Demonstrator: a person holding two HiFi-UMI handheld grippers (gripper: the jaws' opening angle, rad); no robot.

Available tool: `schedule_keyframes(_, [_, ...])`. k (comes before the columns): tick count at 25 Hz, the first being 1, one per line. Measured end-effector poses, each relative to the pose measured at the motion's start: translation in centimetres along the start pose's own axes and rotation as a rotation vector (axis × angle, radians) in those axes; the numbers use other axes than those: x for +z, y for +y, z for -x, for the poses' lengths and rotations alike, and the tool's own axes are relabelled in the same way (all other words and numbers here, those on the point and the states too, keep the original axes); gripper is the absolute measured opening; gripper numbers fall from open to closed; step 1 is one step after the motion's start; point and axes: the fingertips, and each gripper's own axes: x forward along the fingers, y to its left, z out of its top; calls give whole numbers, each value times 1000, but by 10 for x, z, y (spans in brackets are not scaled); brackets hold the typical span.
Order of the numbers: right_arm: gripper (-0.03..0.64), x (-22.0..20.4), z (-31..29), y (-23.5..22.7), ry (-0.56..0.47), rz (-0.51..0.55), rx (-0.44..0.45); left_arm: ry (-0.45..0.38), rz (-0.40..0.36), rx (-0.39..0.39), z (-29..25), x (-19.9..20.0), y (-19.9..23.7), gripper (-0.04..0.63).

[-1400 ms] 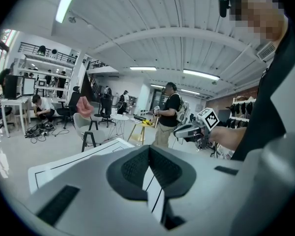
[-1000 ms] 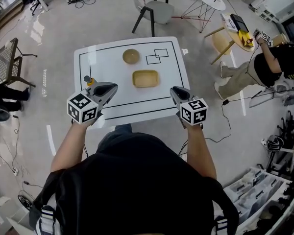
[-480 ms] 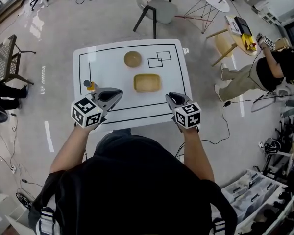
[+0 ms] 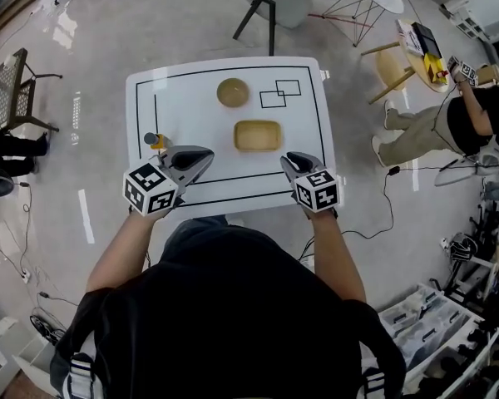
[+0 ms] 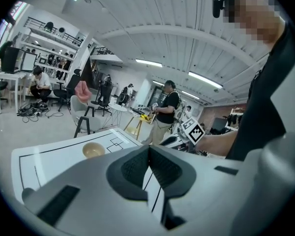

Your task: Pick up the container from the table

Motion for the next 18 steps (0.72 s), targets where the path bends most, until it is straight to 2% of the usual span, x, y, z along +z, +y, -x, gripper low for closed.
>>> schedule_keyframes(7, [77,-13,-27,-4,54,8,30,9,21,9,-6,-4,18,9])
schedule_keyframes(18, [97,-31,-70,-8,151,96,64,34,59,-4,-23,-17,32,9])
